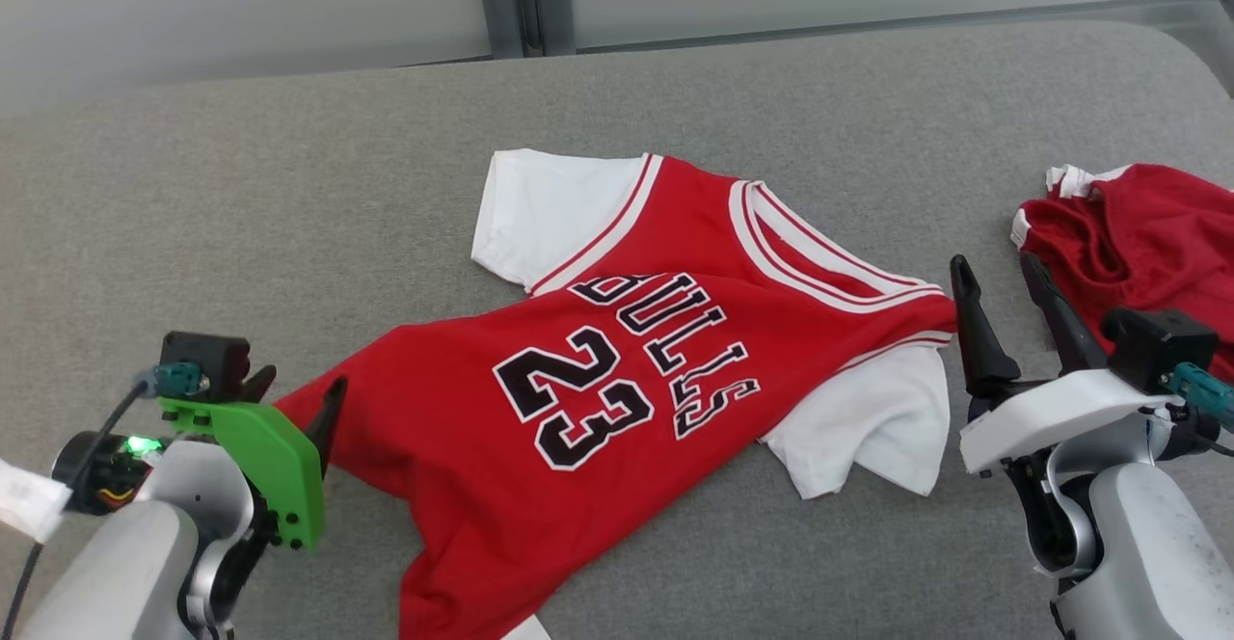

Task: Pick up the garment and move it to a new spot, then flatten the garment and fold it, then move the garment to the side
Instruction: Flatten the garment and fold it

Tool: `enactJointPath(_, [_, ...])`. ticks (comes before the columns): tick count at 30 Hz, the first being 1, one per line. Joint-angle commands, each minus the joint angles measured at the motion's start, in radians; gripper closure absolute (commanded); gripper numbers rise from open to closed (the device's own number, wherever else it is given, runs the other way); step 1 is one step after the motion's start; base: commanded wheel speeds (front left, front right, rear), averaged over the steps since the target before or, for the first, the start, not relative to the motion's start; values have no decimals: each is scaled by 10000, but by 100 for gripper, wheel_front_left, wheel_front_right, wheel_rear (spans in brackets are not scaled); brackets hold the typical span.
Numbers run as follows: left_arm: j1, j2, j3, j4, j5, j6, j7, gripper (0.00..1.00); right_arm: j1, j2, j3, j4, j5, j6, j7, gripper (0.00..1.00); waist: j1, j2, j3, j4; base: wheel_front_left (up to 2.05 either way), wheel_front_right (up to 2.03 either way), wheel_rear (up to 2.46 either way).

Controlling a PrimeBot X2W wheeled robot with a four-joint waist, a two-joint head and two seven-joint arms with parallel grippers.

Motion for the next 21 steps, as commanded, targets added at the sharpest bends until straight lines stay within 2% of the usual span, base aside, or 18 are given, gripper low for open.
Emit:
enactJointPath(1, [-382,-132,-6,399,-141,-232,-28,0,-157,-17,-16,44,7,0,-83,0,0,0,505,-453,0,0,0])
enactJointPath(7, [-1215,-457,-385,2386,-211,-995,208,0,-383,-8,46,216,37,0,-203,0,0,0,799,-686,0,0,0])
enactJointPath(13, [-1446,-784,-841,3782,-133,-1263,374,0,-436,-71,23,334,53,0,-247,0,0,0,784,-733,0,0,0])
enactJointPath(14, [-1472,-814,-894,3929,-137,-1300,363,53,-434,-73,26,351,48,0,-247,0,0,0,771,-732,0,0,0])
enactJointPath(15, [-1518,-834,-946,4073,-107,-1325,294,100,-437,-71,29,369,35,0,-236,0,0,0,756,-728,0,0,0])
enactJointPath(21, [-2213,-490,-869,3943,174,-1371,-542,100,-456,-49,34,308,-3,0,-251,0,0,0,801,-725,0,0,0])
